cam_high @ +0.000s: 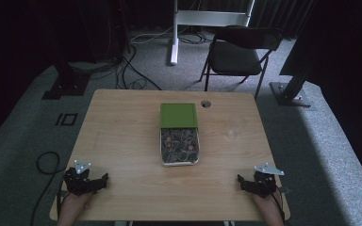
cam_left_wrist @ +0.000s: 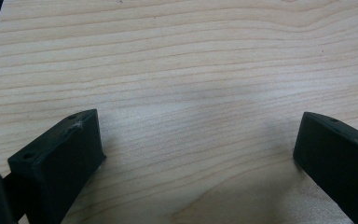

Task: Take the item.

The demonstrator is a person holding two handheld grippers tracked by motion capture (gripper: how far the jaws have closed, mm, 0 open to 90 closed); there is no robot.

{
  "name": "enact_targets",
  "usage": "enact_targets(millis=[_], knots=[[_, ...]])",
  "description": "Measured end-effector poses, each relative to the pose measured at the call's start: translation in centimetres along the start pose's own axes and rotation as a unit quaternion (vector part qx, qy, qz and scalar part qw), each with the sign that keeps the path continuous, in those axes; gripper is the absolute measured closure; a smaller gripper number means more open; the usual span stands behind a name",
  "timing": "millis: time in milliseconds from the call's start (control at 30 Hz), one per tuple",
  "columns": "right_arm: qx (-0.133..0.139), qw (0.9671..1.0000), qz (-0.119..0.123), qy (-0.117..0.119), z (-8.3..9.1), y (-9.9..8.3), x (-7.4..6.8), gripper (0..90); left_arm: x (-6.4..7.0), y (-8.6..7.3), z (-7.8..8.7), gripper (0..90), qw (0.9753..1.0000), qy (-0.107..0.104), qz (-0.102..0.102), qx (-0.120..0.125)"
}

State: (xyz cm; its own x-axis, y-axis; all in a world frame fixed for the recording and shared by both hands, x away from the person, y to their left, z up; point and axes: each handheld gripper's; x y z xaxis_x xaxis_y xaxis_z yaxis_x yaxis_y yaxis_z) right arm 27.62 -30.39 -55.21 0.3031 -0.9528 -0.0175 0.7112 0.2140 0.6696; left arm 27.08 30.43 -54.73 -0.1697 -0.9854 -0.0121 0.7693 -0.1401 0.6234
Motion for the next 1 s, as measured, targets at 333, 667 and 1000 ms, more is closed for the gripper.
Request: enact_targets(millis=[333, 667, 1000], knots=[[-0.007, 0.9999, -0.002, 0.010, 0.5, 0.2, 0.4, 12.9, -0.1, 0.0, 0.0, 1.6, 1.0000, -0.002, -0.004, -0.001], [-0.009, 0.9998, 0.001, 0.016, 0.7, 0.6, 0.0, 12.4, -0.1, 0.0, 0.0, 1.6, 1.0000, -0.002, -0.004, -0.001], [0.003, 0.9994, 0.014, 0.030, 1.2, 1.8, -1.0, 12.0, -0.1, 0.0, 0.0, 1.6, 1.0000, -0.002, -0.004, -0.001]])
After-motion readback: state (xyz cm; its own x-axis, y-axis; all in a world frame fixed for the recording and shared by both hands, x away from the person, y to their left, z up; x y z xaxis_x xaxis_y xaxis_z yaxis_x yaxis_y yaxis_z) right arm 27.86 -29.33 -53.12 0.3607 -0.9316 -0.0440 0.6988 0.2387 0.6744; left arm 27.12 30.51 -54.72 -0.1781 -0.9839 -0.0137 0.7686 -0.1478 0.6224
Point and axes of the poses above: each handheld gripper's, and its own axes: z roughly backward along the jaws, y roughly out of its top, x roughly to its right, and after that the axes turned 5 degrees about -x, right-handed
